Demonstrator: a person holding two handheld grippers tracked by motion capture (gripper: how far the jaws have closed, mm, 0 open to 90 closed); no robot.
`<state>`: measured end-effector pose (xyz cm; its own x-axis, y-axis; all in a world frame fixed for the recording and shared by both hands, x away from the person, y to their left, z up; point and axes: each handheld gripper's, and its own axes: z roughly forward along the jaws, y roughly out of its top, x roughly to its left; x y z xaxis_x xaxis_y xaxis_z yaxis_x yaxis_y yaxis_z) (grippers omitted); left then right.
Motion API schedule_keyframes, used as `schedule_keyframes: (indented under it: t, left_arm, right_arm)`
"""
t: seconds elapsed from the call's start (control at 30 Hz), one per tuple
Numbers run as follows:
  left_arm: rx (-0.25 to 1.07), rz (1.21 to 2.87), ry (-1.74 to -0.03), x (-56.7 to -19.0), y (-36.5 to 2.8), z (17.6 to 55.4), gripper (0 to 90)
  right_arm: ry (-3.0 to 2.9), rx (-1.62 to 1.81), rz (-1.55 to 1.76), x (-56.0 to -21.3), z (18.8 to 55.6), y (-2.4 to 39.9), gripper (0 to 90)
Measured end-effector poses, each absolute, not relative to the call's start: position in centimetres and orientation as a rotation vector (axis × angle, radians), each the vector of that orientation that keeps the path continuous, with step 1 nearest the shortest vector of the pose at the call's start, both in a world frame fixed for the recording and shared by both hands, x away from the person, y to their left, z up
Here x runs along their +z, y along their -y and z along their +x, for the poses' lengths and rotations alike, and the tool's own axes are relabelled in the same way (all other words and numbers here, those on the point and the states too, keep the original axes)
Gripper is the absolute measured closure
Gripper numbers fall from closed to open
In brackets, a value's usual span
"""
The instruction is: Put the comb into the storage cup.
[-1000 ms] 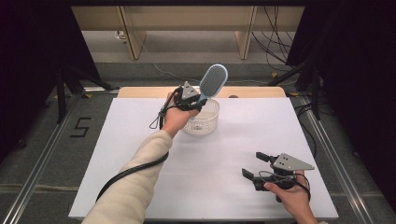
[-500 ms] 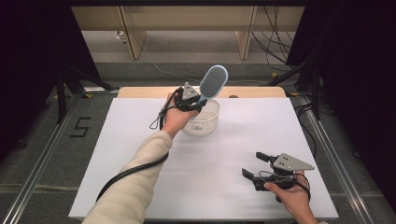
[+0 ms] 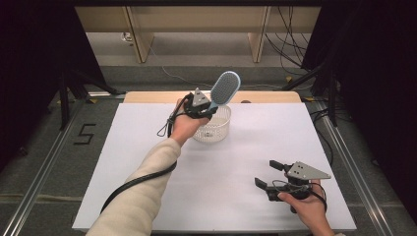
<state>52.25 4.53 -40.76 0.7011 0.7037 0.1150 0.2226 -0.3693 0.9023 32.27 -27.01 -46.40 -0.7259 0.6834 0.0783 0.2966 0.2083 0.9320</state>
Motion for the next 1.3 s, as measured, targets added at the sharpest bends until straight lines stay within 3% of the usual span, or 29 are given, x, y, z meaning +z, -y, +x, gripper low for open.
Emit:
schedule_keyframes:
  t: [1.3]
  left_arm:
    - [0.621,2.006,-0.667,-41.19,-3.94,52.36,69.5]
  right_arm:
    - [-2.135,1.526,0.915,-46.40,32.28,27.02,14.6]
